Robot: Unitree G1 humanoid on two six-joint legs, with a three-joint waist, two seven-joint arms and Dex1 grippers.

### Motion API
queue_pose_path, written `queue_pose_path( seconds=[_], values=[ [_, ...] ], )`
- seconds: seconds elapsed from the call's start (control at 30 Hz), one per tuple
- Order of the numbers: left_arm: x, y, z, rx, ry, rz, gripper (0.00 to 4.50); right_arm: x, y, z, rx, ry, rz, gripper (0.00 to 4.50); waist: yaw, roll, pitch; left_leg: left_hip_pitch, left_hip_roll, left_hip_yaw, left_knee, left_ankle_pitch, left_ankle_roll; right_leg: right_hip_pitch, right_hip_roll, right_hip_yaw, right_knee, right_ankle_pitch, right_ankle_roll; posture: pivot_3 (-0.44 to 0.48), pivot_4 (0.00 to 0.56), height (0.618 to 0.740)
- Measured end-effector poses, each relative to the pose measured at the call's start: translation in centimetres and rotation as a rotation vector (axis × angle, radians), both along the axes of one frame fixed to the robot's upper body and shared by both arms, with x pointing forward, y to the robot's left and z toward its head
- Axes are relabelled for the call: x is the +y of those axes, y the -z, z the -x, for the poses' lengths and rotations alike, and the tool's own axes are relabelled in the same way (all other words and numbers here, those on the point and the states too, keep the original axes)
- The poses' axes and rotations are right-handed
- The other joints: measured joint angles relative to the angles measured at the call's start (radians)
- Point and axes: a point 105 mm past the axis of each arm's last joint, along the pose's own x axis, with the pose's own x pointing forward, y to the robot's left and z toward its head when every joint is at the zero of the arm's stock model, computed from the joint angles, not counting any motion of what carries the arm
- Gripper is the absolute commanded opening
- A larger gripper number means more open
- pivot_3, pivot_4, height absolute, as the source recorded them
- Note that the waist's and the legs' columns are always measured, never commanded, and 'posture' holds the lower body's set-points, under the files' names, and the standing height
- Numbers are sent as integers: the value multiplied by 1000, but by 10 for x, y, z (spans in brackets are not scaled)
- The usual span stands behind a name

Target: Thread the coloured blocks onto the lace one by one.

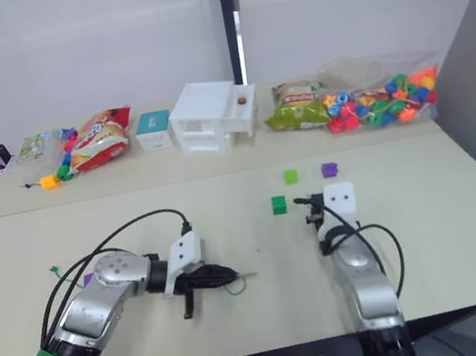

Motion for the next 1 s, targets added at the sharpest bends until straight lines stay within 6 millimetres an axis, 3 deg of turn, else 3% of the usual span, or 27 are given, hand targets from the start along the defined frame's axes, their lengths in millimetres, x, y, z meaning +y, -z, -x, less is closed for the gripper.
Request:
queue_pose_path(
  seconds=[0.1,0.23,0.43,0.57,0.63,0.73,0.83,1.0],
  values=[
    [1,-1,-1,-4,-2,3,0,36,-9,34,34,-164,0,1212,-1,0,0,1,0,0,1,0,0,1,0,0,0,0,0,0,150,740],
    [1,0,0,2,9,2,0,77,11,72,193,-364,22,1212,-1,0,0,1,0,0,1,0,0,2,0,0,-1,0,0,0,150,740],
    [1,0,3,11,27,-1,0,83,33,69,313,-359,17,1212,0,0,0,1,0,0,1,0,0,2,0,0,-1,0,0,0,150,740],
    [1,-1,2,12,29,-4,0,85,33,69,316,-356,-4,1212,-2,-1,0,2,0,0,1,0,0,2,0,0,-1,0,0,0,150,740],
    [2,-2,2,12,30,-7,0,84,33,69,313,-358,-3,2268,-2,-1,0,3,0,0,0,0,0,2,0,0,-1,0,0,0,150,740],
    [2,-4,1,5,32,-13,0,82,30,71,305,-390,16,3244,-1,-1,0,2,0,0,1,0,0,2,0,0,-1,0,0,0,150,740],
    [3,-4,0,3,29,-15,0,77,11,72,238,-441,31,4311,0,-1,0,2,0,0,1,0,0,2,0,0,-1,0,0,0,150,740],
    [2,-4,-1,-1,20,-11,0,66,-18,77,186,-647,124,4463,1,-1,0,2,0,0,1,0,0,3,0,0,-1,0,0,0,150,740]
  ],
)
